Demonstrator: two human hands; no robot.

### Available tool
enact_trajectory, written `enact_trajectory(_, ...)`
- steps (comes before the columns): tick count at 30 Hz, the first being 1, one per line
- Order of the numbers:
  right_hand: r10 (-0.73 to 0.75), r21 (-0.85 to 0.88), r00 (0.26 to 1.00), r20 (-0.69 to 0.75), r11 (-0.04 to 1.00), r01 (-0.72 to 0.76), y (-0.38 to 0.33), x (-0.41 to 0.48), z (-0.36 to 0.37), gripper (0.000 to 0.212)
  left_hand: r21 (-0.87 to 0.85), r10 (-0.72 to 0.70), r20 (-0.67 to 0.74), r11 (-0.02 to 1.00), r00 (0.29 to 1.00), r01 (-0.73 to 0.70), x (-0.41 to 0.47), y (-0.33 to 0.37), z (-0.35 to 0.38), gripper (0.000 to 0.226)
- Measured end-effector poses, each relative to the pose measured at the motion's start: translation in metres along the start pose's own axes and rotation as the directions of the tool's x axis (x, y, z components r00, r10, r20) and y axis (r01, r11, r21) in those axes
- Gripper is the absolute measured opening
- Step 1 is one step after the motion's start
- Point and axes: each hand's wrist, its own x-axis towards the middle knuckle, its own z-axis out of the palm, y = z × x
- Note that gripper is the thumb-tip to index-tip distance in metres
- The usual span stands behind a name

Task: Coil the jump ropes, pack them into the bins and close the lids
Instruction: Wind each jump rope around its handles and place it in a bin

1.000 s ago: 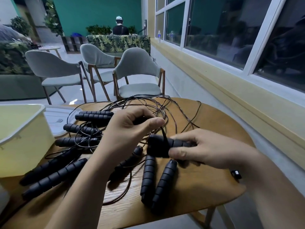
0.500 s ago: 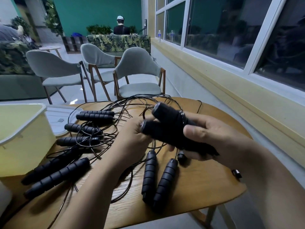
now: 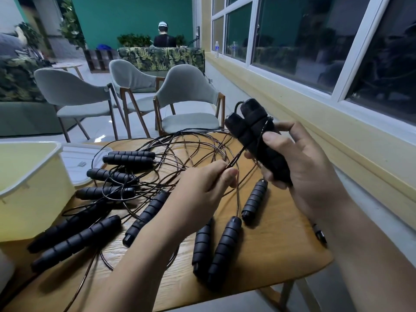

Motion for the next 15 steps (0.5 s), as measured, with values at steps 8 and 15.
enact_trajectory(8, -0.054, -0.545, 0.993, -0.102, 0.838, -0.011, 0.015, 0.003, -0.005, 0.034, 0.030, 0.021, -0.076, 0.999, 0.997, -0.019, -0.001, 0.009, -0.011, 0.039)
enact_trajectory(15, 0.294, -0.675, 0.931, 0.217, 0.734, -0.074, 0.006, 0.001, -0.006, 0.028, 0.053, 0.137, -0.132, 0.990, 0.982, -0.131, -0.001, 0.004, -0.020, 0.034)
